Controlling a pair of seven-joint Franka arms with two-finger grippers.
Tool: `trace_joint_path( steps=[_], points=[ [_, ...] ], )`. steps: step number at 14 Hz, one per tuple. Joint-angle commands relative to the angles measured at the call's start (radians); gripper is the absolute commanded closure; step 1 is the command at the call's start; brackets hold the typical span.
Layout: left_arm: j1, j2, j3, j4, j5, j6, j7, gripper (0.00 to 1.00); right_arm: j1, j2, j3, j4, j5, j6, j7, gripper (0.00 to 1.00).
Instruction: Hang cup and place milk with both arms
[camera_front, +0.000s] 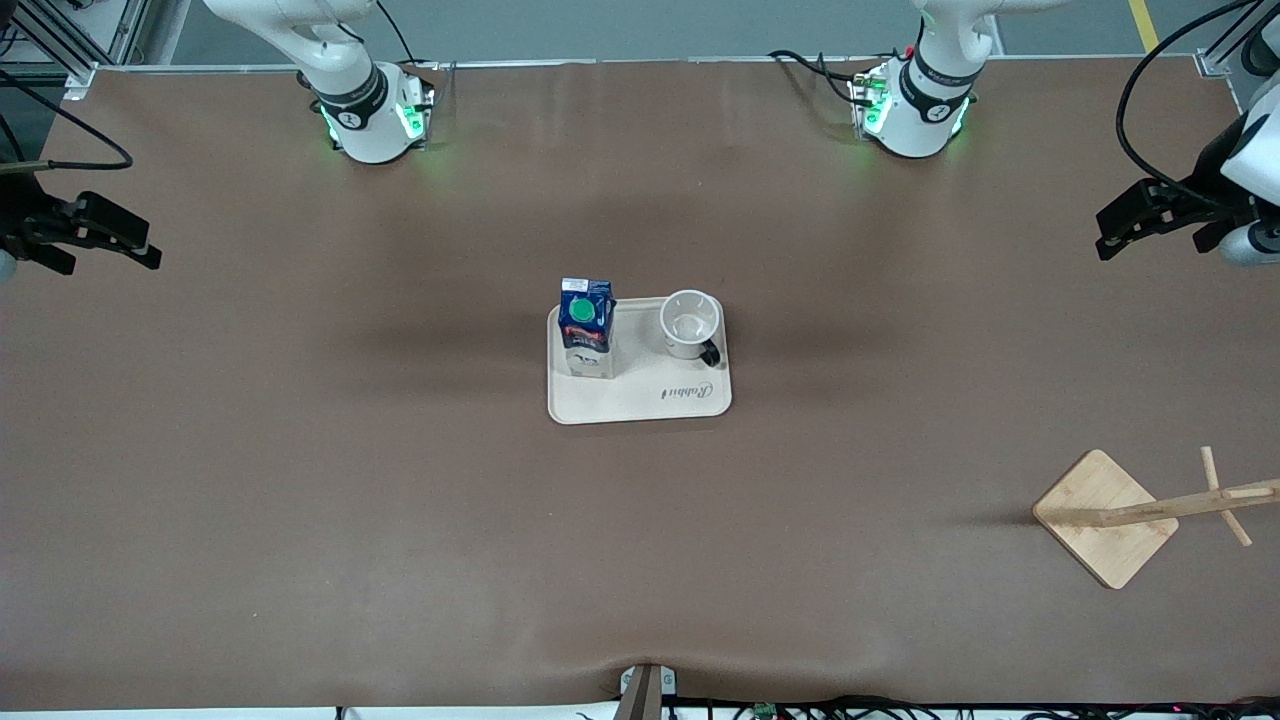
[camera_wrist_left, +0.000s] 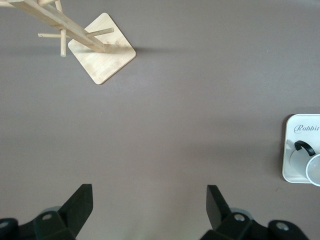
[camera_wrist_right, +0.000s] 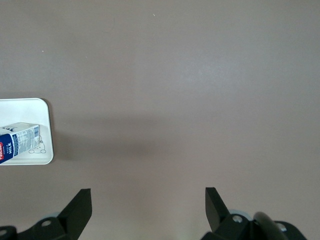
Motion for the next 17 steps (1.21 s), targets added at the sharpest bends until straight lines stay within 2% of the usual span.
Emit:
trace_joint_path(
  steps=[1, 5, 8, 12, 17],
  points=[
    [0.002, 0.002, 0.0, 0.016, 0.0, -0.018, 0.02, 0.0, 0.006, -0.016, 0.001, -0.012, -0.025, -0.002, -0.004, 0.0],
    [-0.012, 0.012, -0.008, 0.014, 0.002, -0.018, -0.015, 0.0, 0.007, -0.016, 0.001, -0.012, -0.025, -0.02, 0.001, 0.0],
    [-0.023, 0.028, -0.045, 0.011, -0.014, -0.015, -0.069, 0.0, 0.006, -0.016, 0.001, -0.012, -0.032, -0.025, 0.002, 0.0],
    [-0.023, 0.066, -0.156, -0.007, -0.018, 0.013, -0.206, 0.0, 0.006, -0.016, 0.001, -0.011, -0.037, -0.022, 0.002, 0.0],
    [-0.023, 0.106, -0.285, -0.114, -0.014, 0.163, -0.408, 0.0, 0.007, -0.016, 0.001, -0.006, -0.036, -0.028, 0.004, 0.0]
  ],
)
